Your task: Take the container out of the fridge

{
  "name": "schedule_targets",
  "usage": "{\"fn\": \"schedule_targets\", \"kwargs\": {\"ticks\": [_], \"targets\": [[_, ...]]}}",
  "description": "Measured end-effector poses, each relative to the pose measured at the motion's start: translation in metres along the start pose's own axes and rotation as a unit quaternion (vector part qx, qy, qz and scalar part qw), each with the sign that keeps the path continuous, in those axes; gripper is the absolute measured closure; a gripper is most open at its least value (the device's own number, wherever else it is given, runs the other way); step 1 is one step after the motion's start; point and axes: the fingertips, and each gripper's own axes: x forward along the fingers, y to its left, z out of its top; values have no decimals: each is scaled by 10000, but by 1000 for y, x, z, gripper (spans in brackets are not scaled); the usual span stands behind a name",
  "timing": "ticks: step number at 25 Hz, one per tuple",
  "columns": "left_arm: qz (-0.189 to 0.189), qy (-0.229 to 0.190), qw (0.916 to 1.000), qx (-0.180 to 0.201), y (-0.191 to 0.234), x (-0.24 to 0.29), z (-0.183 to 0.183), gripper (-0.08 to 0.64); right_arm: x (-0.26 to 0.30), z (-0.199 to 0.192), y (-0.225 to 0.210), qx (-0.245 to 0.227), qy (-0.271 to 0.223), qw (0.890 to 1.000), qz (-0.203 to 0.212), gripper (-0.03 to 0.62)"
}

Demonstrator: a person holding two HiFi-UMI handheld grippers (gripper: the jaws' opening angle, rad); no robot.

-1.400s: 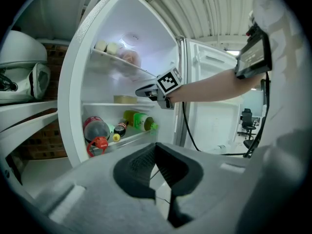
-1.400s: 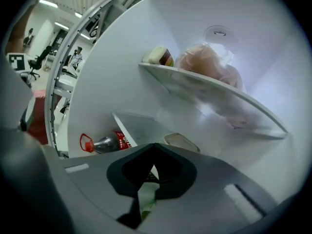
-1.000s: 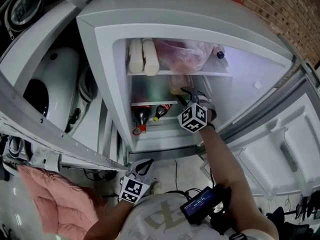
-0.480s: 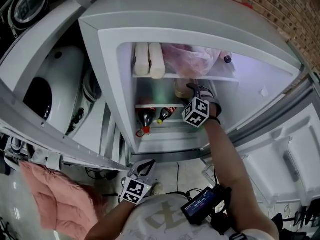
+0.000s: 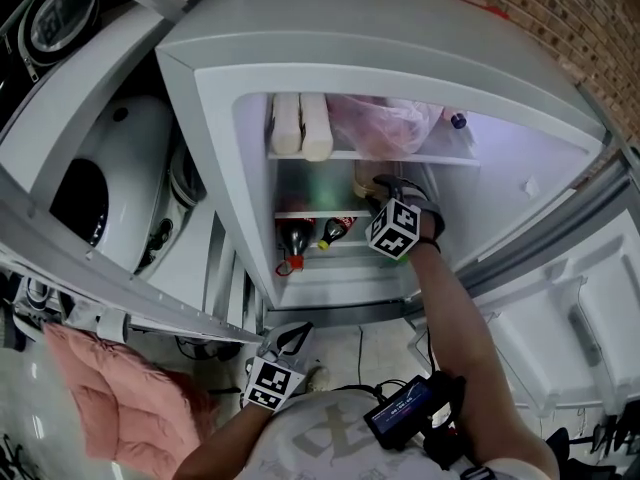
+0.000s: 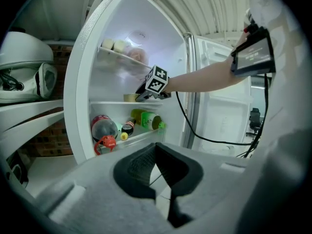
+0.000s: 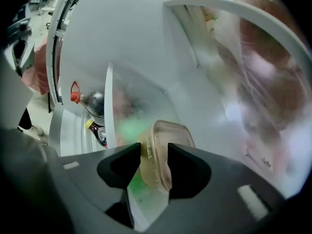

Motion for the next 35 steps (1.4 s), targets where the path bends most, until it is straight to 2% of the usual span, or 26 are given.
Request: {"fn": "schedule_targets", "kwargs": {"ticks": [18,35], "targets": [[-372,-30,9992,167,-21,-29,-9,558,-72,24,40,-189,-240,9989,-352,430],[-700,-118,9968,373,-54,-83,-22,558,-167,41,109,-298,-281,9969,-679,443]]}}
